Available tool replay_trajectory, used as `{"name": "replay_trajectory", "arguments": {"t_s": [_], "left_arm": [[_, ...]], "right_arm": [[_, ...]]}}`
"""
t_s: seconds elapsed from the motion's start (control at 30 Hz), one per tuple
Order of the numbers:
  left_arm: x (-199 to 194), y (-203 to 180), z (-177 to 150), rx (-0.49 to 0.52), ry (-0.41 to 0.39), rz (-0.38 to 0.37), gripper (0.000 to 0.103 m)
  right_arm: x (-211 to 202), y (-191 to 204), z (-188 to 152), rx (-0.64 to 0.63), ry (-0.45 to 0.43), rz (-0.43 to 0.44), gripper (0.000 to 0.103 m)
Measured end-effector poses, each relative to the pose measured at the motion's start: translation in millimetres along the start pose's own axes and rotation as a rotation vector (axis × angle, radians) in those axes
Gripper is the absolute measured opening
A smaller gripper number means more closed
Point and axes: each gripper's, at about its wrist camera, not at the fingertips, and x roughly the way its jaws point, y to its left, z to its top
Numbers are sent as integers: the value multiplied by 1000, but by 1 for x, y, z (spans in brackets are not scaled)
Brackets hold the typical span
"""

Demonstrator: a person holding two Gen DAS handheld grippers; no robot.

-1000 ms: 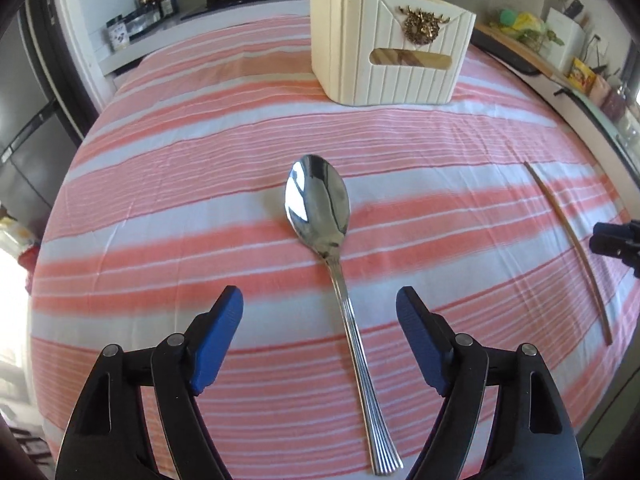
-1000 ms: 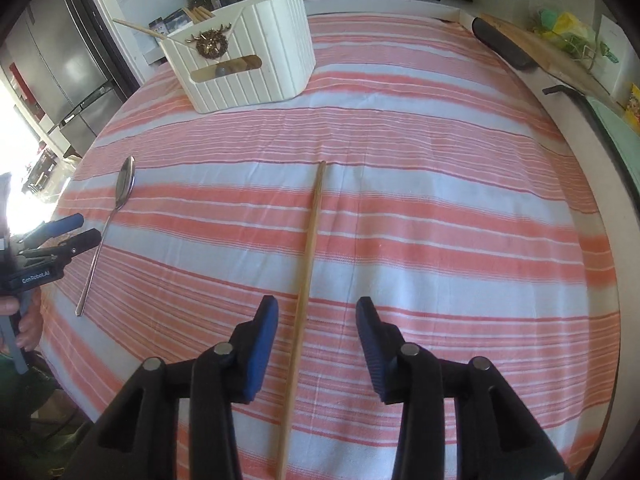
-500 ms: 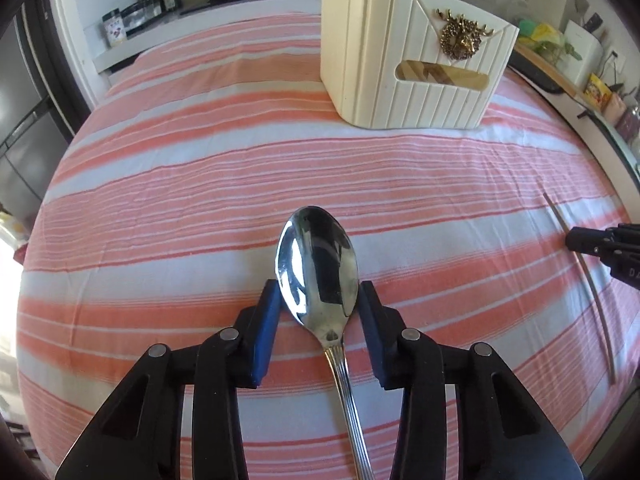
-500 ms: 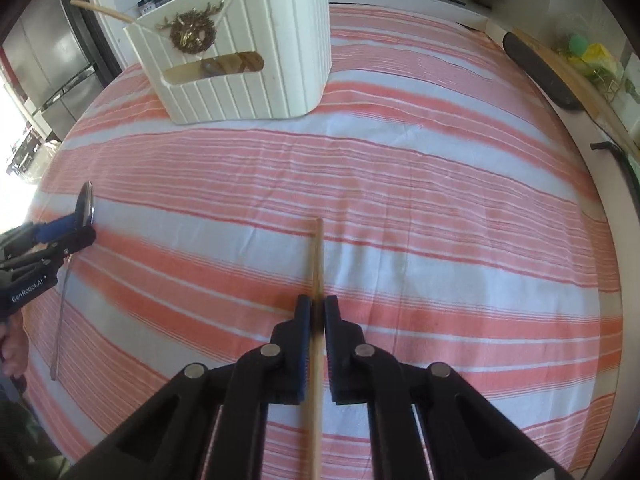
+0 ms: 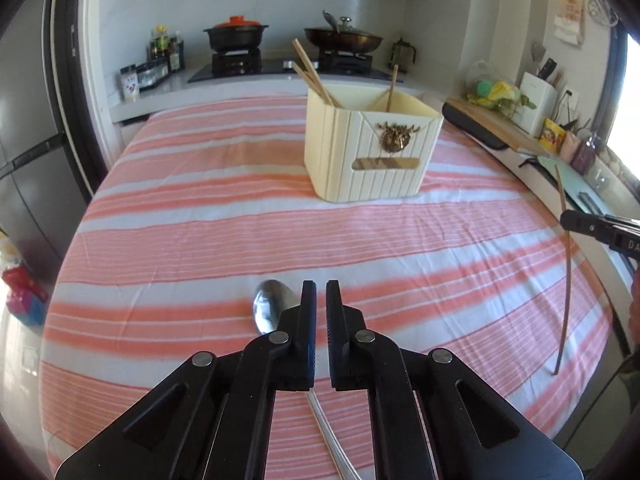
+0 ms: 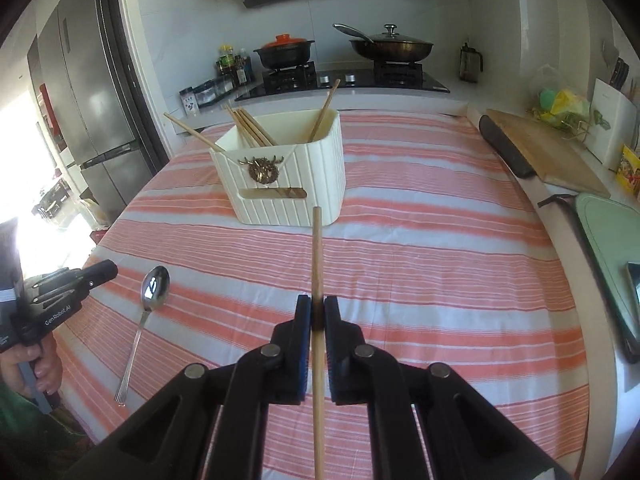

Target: Organize utensils

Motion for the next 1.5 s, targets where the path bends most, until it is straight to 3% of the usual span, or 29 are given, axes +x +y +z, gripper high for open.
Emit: {"name": "replay_trajectory", "arguments": {"t_s": [0.03, 0.1, 0.13, 0.17, 0.37, 0.47, 0.53, 0.6, 0.63, 0.67, 0.7, 0.73, 0.87, 1.07, 1.27, 1.5], "left_arm": [[3, 3, -2, -5, 14, 16, 9], [5, 8, -11, -10, 38, 52, 38], [3, 9, -17, -10, 41, 69, 59], [1, 8, -23, -5, 41, 87, 68], [20, -1, -38, 13, 91, 209, 89], [50, 3, -33, 3, 124, 351, 89], [71, 14, -27, -57, 164, 379, 89], [80, 23, -20, -127, 174, 360, 90], [84, 24, -17, -146, 182, 343, 86], [86, 24, -14, -157, 180, 309, 66], [86, 23, -12, -164, 172, 260, 54], [86, 19, -10, -141, 169, 267, 42], [77, 9, -10, -91, 145, 180, 41], [5, -7, -7, -45, -22, 91, 41], [-49, -7, -1, -66, -138, 31, 41], [-78, -6, 8, -89, -211, -22, 41]], "right_arm": [[-4, -1, -2, 1, -1, 0, 7], [-10, 1, -7, -2, -8, 0, 7], [-13, 2, -10, -5, -11, -1, 7], [-14, 2, -12, -8, -10, 0, 7], [-3, 6, -30, -19, 23, 6, 7], [6, 10, -33, -14, 36, 22, 7], [7, 14, -35, -23, 30, 27, 7], [8, 16, -36, -30, 23, 30, 7], [8, 17, -37, -31, 21, 30, 7], [9, 16, -37, -30, 20, 29, 7], [11, 15, -37, -25, 21, 30, 7], [12, 14, -37, -18, 23, 32, 7], [13, 10, -35, 1, 17, 38, 7], [-10, 10, -28, -26, -42, 24, 7], [-36, 15, -18, -45, -100, 32, 7], [-57, 27, -7, -72, -151, 31, 7]]}}
